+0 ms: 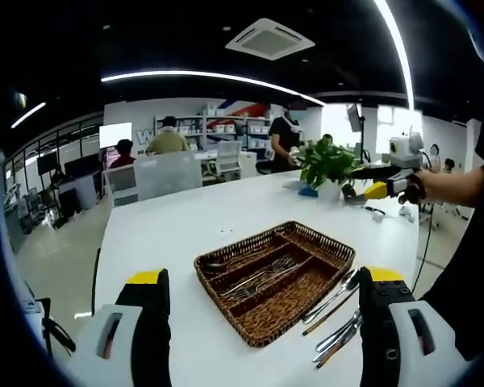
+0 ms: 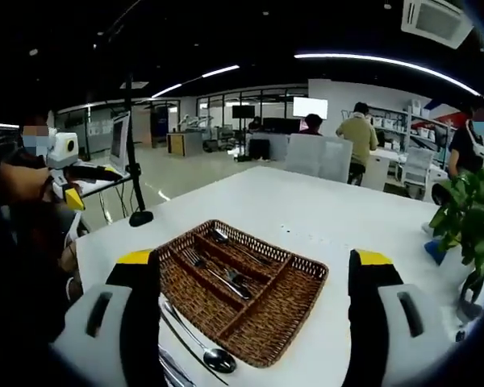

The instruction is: Arrange the knives, forks, and spoons in their matching storage slots by inserting each utensil handle-first until every utensil is classified and aligned in the correct compartment

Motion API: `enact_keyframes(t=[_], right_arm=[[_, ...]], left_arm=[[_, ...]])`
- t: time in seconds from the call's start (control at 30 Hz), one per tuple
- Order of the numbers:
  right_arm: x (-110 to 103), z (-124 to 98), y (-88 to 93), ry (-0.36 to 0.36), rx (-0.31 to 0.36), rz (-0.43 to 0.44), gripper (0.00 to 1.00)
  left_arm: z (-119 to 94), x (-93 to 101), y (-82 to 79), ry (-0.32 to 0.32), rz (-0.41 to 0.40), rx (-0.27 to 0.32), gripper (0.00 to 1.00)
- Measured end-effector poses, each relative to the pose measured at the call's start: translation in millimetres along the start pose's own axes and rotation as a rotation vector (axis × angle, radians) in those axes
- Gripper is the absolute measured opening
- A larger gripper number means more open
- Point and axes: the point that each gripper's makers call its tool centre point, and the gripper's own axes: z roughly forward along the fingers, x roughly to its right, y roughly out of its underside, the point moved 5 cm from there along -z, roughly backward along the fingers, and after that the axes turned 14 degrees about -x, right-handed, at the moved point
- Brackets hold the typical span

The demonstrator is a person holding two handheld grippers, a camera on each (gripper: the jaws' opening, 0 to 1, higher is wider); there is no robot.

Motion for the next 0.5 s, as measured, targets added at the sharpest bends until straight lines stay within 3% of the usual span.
enact_keyframes(t=[0.2,0.37,0.5], right_arm=[[6.0,-28.8,15.7,0.033,-0.006,0.026,1.0],[5.1,-42.4,40.2,0.027,-0.08,0.033,1.0],[6.6,-48.7,47.8,0.032,-0.094,0.042,1.0]], left_arm=[[-2.9,0.9,9.1,0.007,0.016,-0.043,0.99],[-5.7,2.0,13.1,-0.016,0.048,-0.071,0.99],[-9.3,4.3,11.3,-0.023,0.059,-0.067,0.99]])
